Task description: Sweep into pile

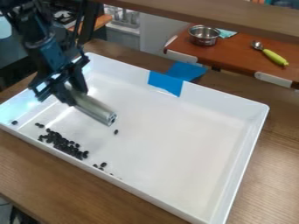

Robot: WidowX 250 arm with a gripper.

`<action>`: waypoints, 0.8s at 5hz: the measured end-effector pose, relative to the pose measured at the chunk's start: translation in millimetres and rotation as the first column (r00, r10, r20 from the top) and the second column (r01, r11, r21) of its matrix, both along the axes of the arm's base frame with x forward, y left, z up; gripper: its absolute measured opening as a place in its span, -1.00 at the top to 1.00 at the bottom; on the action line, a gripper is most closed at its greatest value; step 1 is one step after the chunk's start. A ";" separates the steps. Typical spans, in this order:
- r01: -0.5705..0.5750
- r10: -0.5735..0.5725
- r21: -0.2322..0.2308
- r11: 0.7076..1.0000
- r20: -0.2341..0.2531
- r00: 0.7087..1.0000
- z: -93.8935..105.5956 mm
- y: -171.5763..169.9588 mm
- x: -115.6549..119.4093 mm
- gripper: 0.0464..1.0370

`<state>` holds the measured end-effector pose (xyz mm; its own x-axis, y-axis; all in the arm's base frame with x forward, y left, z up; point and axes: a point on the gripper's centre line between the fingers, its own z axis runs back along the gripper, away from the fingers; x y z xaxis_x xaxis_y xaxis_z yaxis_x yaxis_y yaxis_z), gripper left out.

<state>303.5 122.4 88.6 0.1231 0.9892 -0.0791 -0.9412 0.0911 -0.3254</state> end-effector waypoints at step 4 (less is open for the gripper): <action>0.071 -0.072 0.022 0.997 0.017 0.997 -25.1 -41.0 61.9 0.35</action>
<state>365.4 81.5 63.6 0.1949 0.9793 -0.0551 -0.9260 0.1652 -0.3394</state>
